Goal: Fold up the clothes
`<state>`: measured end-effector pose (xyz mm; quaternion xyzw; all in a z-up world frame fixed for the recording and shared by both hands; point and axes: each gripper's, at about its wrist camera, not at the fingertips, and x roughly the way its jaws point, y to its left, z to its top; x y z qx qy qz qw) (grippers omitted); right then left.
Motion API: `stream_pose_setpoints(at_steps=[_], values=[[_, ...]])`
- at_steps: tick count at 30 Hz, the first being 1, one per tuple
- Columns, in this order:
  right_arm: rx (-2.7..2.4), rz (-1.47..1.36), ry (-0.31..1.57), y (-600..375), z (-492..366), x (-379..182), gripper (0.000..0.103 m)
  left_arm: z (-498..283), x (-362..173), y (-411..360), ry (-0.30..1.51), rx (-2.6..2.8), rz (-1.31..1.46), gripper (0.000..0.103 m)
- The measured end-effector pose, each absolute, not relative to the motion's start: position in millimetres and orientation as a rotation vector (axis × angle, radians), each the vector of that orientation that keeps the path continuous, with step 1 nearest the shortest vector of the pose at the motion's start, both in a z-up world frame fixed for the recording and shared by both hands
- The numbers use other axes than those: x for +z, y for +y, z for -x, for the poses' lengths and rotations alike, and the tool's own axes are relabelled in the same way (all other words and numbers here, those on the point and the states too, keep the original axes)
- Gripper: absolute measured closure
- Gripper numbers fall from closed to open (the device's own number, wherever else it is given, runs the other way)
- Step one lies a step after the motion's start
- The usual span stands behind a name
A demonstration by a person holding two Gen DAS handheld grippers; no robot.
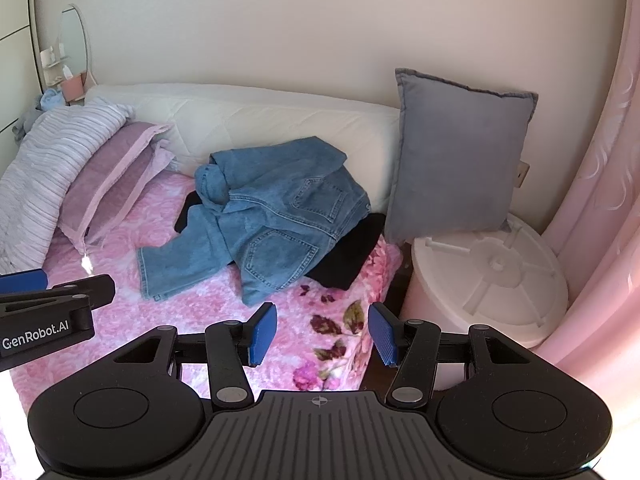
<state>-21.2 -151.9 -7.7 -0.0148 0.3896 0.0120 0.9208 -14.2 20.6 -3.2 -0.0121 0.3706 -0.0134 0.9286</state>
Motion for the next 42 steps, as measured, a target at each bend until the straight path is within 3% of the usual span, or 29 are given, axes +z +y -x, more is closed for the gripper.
stream_pose_setpoints(at_steps=[27,42], values=[[0.088,0.031,0.835,-176,-29,-31,0.048,-28,-21,30,0.821,0.02,0.036,0.035],[0.169,-0.008,0.902,-193,-101,-65,0.049,-103,-62,3,0.912,0.022,0.019,0.035]])
